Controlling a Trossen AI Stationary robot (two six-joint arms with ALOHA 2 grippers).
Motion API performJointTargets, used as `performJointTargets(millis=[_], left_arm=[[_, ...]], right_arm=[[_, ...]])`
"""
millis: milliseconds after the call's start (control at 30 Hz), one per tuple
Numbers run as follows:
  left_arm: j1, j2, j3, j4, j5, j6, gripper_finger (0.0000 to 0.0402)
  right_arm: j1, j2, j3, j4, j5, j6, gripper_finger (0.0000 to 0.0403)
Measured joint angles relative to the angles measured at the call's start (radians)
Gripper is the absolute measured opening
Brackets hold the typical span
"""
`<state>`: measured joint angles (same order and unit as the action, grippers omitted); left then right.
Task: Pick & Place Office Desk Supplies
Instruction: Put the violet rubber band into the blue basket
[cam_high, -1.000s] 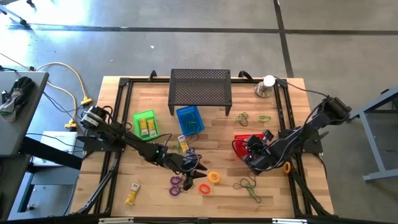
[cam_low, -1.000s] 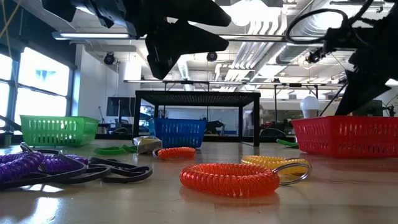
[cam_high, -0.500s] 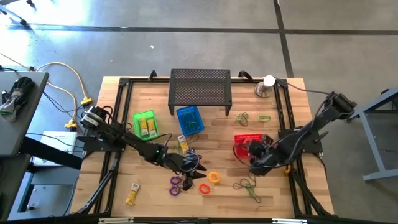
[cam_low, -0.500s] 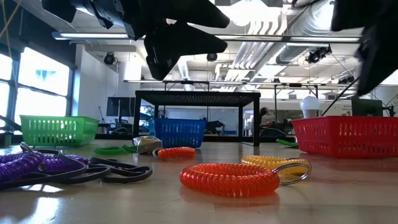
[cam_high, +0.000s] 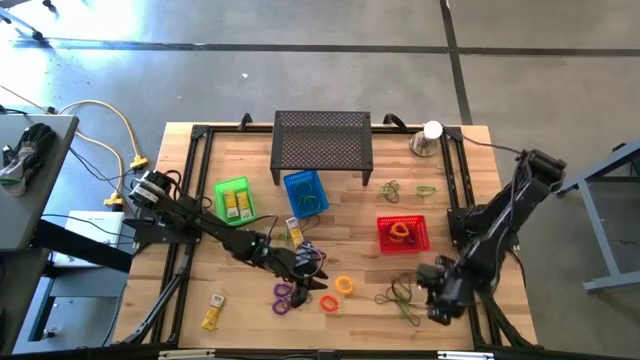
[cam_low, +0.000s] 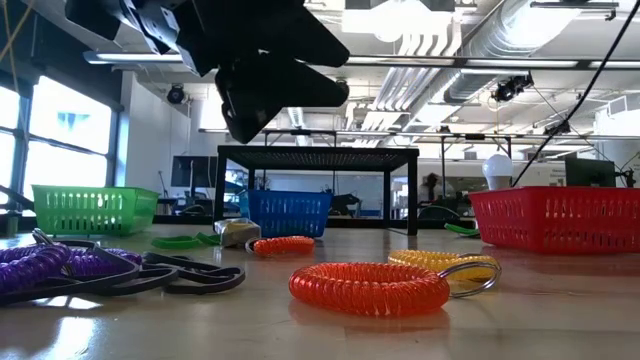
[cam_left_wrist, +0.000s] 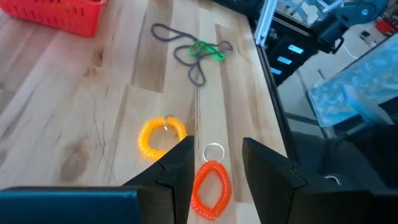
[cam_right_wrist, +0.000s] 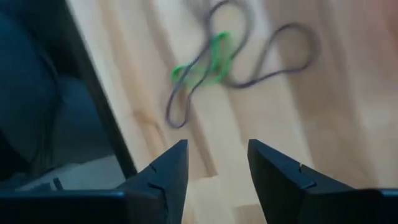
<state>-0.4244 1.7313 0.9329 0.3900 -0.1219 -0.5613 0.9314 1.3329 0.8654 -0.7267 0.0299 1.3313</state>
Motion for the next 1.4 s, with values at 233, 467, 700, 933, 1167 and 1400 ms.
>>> performJointTargets(millis=[233, 467, 700, 933, 1167, 1400], left_arm=[[0.0, 0.0, 0.0, -0.004, 0.0, 0.0, 0.013], [0.003, 0.0, 0.0, -0.002, -0.001, 0.0, 0.013], [0.003, 0.0, 0.0, -0.002, -0.004, 0.058, 0.013], [0.003, 0.0, 0.0, -0.001, -0.007, 0.076, 0.013], [0.003, 0.0, 0.0, -0.002, -0.007, 0.076, 0.013], [0.003, 0.0, 0.0, -0.002, -0.007, 0.076, 0.013]], right_arm=[[0.086, 0.145, 0.0, 0.145, 0.139, -0.18, 0.015], [0.09, 0.284, 0.0, 0.193, 0.147, -0.233, 0.015], [0.09, 0.328, -0.001, 0.296, 0.147, -0.234, 0.015], [0.09, 0.328, 0.0, 0.341, 0.147, -0.236, 0.015], [0.09, 0.328, 0.0, 0.37, 0.146, -0.227, 0.015], [0.075, 0.328, 0.0, 0.397, 0.116, -0.225, 0.015]])
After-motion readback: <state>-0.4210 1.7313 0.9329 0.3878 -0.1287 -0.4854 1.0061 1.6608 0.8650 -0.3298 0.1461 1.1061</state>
